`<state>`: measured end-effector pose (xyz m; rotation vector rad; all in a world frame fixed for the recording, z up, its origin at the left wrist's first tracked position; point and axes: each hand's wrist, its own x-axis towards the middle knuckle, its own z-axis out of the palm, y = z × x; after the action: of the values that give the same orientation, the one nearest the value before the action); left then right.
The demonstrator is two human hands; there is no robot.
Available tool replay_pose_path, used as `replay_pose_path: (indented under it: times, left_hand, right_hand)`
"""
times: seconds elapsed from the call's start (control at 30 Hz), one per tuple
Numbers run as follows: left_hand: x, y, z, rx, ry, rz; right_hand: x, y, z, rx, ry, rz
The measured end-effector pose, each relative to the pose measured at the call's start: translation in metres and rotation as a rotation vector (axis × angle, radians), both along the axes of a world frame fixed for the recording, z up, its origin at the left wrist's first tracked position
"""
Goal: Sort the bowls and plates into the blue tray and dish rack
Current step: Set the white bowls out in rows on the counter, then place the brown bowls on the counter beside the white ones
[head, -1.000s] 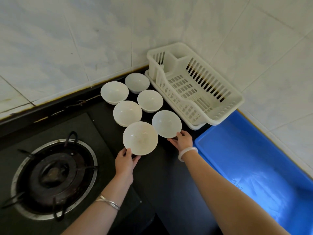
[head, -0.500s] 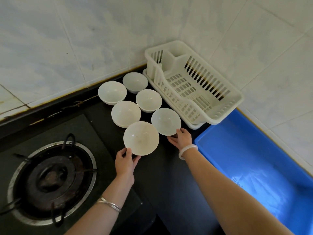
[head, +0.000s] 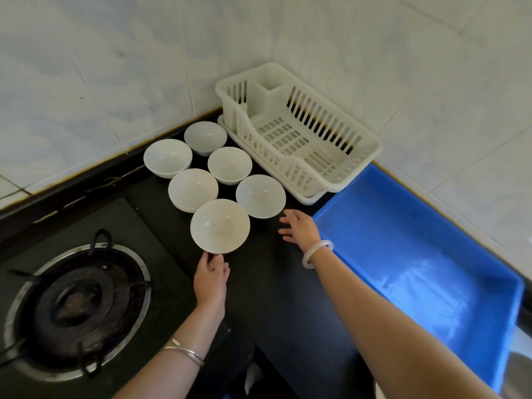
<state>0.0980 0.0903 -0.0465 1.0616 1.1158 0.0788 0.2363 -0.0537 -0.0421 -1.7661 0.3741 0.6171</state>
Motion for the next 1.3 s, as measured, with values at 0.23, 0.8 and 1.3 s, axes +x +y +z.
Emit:
replay_pose_path:
  times: [0.23,0.8,1.3]
  left_hand:
    - [-0.021,-0.072,0.007,0.137,-0.030,-0.451]
    - [-0.085,-0.270,0.043,0.831,-0.312,-1.428]
    - [-0.092,-0.278,0.033,0.640,-0.265,-1.331]
  right_hand:
    - [-0.071,-0.082,0.038,-0.214,-0.258,0.106]
    - [-0.271,-0.306,0.047,-0.978,-0.221,-0.070]
    - [-0.270,-0.315,0.057,-0.976,-0.182,-0.072]
